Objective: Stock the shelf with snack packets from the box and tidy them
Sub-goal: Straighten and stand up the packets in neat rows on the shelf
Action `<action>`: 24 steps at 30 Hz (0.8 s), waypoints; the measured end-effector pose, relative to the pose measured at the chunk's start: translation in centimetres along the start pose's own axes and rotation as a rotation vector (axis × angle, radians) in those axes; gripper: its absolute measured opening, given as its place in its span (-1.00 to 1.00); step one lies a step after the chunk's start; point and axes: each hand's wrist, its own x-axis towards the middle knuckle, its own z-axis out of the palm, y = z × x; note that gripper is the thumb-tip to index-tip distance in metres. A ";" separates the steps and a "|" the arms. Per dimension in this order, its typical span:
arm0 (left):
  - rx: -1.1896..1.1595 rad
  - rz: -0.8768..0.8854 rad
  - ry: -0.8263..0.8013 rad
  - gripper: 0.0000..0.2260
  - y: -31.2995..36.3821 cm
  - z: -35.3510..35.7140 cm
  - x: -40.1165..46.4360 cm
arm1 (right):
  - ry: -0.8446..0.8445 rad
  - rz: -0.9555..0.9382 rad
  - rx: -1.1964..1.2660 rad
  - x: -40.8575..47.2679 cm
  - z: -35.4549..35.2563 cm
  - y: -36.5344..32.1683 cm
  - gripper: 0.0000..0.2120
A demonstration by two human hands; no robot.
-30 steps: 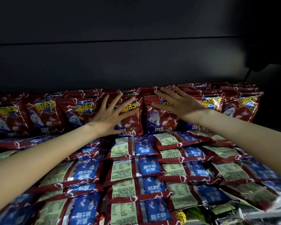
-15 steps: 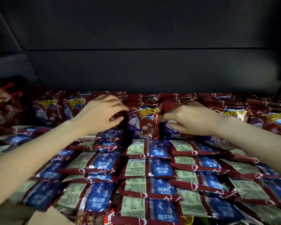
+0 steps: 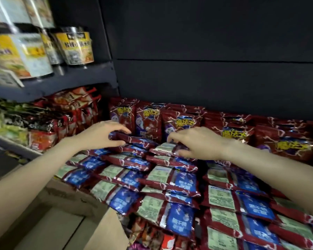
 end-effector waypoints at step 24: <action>0.290 0.291 -0.325 -0.33 -2.0 2.3 11.0 | -0.077 0.475 0.042 5.4 2.5 2.1 -0.47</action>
